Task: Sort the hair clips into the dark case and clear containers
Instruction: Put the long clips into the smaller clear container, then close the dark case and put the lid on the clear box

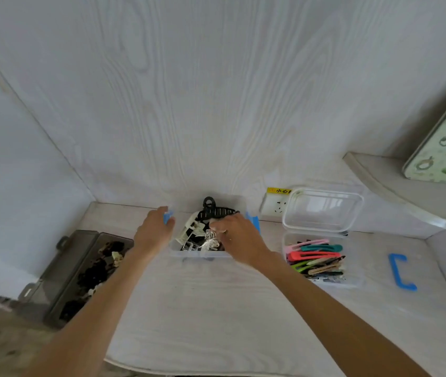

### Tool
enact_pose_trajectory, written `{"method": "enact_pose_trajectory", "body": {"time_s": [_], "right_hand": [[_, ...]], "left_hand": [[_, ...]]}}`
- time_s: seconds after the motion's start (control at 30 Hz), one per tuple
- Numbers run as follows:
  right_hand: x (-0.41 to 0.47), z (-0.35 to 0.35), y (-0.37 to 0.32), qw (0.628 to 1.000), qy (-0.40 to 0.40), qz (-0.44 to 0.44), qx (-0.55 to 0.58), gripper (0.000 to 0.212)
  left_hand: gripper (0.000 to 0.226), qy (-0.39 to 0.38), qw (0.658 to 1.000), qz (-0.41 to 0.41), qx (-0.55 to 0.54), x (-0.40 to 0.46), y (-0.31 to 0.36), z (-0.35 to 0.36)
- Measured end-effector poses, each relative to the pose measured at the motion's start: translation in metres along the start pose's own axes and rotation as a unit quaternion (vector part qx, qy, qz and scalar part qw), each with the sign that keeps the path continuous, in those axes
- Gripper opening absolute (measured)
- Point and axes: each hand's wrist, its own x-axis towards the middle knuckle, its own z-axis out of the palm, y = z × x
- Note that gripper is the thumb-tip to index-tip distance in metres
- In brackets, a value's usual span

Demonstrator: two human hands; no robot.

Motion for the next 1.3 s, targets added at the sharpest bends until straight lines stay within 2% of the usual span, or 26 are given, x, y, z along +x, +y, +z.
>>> {"method": "enact_pose_trajectory", "body": {"time_s": [0.07,0.13,0.17,0.27,0.3,0.33,0.43,0.5,0.53,0.6,0.7,0.83,0.9,0.97,1.03,1.1,1.2,1.3], "right_hand": [[-0.012,-0.012,0.005,0.999,0.040,-0.006,0.019,0.035],[-0.036,-0.028,0.020,0.994,0.106,-0.008,0.028,0.032],[-0.051,-0.035,0.031,0.989,0.143,0.002,0.023,0.030],[-0.107,-0.053,0.080,0.958,0.258,0.126,-0.004,0.032],[-0.122,-0.056,0.097,0.939,0.286,0.189,-0.002,0.033],[-0.139,-0.060,0.114,0.920,0.300,0.254,0.004,0.034],[-0.167,-0.068,0.144,0.876,0.217,0.416,0.115,0.045],[-0.173,-0.067,0.151,0.854,0.144,0.452,0.214,0.049],[-0.169,-0.063,0.148,0.858,0.121,0.439,0.237,0.050],[-0.170,-0.061,0.144,0.862,0.117,0.418,0.261,0.050],[-0.172,-0.059,0.150,0.856,0.110,0.399,0.311,0.049],[-0.170,-0.061,0.161,0.844,0.037,0.352,0.404,0.046],[-0.169,-0.064,0.170,0.891,0.013,0.302,0.338,0.041],[-0.170,-0.066,0.187,0.944,0.083,0.285,0.142,0.043],[-0.179,-0.069,0.210,0.942,0.117,0.312,-0.034,0.053],[-0.192,-0.070,0.234,0.926,0.090,0.350,-0.108,0.060],[-0.216,-0.072,0.257,0.923,0.058,0.356,-0.132,0.059],[-0.229,-0.086,0.269,0.933,0.053,0.338,-0.112,0.059]], "left_hand": [[0.053,0.003,0.995,-0.011,0.102,-0.007,0.005,0.002],[0.063,0.072,0.981,0.040,0.174,-0.019,0.018,0.009],[0.064,0.109,0.975,0.079,0.175,-0.027,0.028,0.014],[0.045,0.191,0.951,0.221,0.102,-0.044,0.071,0.041],[0.036,0.201,0.937,0.275,0.084,-0.049,0.085,0.052],[0.030,0.177,0.925,0.330,0.072,-0.057,0.103,0.066],[0.035,-0.032,0.893,0.433,0.116,-0.079,0.140,0.122],[0.058,-0.120,0.851,0.477,0.183,-0.091,0.153,0.170],[0.070,-0.133,0.838,0.489,0.203,-0.094,0.151,0.187],[0.083,-0.137,0.832,0.489,0.224,-0.097,0.149,0.213],[0.085,-0.088,0.833,0.493,0.234,-0.089,0.142,0.217],[0.087,-0.043,0.829,0.492,0.264,-0.075,0.141,0.203],[0.091,-0.032,0.838,0.470,0.277,-0.072,0.140,0.193],[0.092,-0.030,0.841,0.458,0.287,-0.069,0.136,0.185],[0.091,-0.039,0.850,0.436,0.292,-0.070,0.135,0.184],[0.094,-0.049,0.866,0.413,0.276,-0.078,0.142,0.189],[0.083,-0.045,0.885,0.405,0.225,-0.097,0.184,0.208],[0.055,-0.052,0.871,0.414,0.260,-0.096,0.233,0.233]]}}
